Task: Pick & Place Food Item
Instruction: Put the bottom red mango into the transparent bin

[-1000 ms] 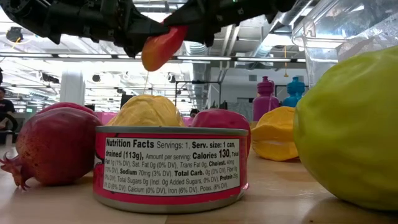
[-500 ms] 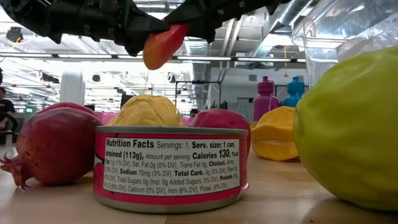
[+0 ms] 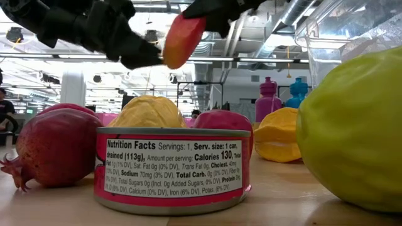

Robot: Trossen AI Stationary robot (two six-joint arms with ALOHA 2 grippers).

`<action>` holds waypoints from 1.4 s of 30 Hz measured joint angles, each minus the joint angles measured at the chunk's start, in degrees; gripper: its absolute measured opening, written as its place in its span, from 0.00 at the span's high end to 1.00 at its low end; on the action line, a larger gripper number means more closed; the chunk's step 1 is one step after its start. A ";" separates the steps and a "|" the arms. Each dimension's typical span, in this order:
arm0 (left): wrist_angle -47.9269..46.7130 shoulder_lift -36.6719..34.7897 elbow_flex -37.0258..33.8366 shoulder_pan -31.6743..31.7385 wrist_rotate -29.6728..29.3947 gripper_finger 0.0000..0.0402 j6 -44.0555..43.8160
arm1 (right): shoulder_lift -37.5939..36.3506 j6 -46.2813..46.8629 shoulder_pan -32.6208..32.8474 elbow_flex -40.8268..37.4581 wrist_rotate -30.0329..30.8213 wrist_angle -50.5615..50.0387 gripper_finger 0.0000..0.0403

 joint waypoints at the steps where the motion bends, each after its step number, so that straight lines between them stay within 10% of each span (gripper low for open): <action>1: -0.45 0.02 -0.02 0.01 0.00 0.27 -0.08 | -0.88 0.36 0.25 0.07 0.41 -1.46 0.54; 30: -0.20 -0.02 0.02 0.06 0.26 0.27 -0.70 | -17.65 24.48 24.56 0.04 4.32 -34.00 0.54; 42: -0.20 -0.02 0.02 0.06 0.46 0.27 -2.23 | -10.99 29.00 29.54 0.04 9.10 -38.94 0.54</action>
